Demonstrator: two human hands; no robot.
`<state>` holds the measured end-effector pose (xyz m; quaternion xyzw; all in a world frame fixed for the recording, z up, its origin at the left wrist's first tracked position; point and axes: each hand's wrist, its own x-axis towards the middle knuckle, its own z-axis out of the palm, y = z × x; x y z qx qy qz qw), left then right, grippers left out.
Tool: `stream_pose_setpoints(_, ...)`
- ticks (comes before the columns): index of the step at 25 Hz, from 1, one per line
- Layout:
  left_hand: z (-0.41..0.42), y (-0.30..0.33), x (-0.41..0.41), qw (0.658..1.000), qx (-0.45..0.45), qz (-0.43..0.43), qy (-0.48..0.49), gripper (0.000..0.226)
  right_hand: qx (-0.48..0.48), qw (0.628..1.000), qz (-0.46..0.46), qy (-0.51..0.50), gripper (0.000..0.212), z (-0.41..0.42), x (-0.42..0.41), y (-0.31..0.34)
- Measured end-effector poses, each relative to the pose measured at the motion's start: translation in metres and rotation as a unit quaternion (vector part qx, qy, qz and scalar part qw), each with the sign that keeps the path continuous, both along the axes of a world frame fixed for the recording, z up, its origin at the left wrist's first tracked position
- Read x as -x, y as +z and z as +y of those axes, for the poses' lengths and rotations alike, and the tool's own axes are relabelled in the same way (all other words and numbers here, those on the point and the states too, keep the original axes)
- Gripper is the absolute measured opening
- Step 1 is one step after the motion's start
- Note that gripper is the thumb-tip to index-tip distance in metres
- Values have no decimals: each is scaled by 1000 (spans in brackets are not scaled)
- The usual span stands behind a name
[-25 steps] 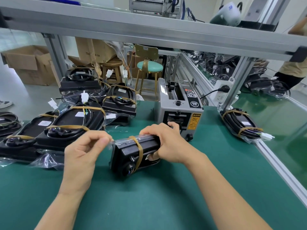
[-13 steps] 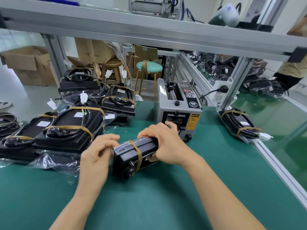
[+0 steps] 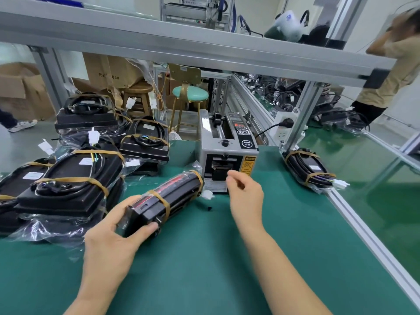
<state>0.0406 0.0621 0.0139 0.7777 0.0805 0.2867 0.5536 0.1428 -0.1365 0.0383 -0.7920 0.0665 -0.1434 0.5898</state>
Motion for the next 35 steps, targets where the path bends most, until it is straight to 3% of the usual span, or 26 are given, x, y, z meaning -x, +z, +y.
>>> stream_pose_setpoints(3, -8, 3, 3, 1000, -26, 12, 6, 68, -62, 996, 43, -47, 17, 3, -19, 7)
stream_pose_setpoints(8, -8, 1, 6, 999, -18, 28, 17, 65, -85, 990, 79, -85, 26, 13, -39, 10)
stream_pose_setpoints(13, -11, 3, 7, 1000, -11, 3, -6, 68, -189, 968, 108, -124, 18, 21, -48, 14)
stream_pose_setpoints(15, -11, 3, 7, 1000, -7, -5, -7, 68, -243, 953, 137, -116, 20, 20, -43, 20)
stream_pose_setpoints(17, -12, 3, 8, 1000, -1, -10, -6, 67, -287, 944, 157, -34, 21, 18, -25, 27)
stream_pose_setpoints(20, -15, 2, 5, 1000, -8, -16, 4, 64, -208, 943, 130, 223, 6, 28, 24, 36)
stream_pose_setpoints(22, -18, 3, 5, 1000, -11, -21, 3, 63, -151, 927, 100, 329, 6, 41, 51, 38)
stream_pose_setpoints(26, -22, -1, 8, 1000, -8, -27, 7, 58, -88, 941, 68, 320, 18, 53, 65, 32)
stream_pose_setpoints(35, -22, 0, 8, 1000, -8, -16, 16, 54, -21, 947, 74, 312, 18, 52, 62, 30)
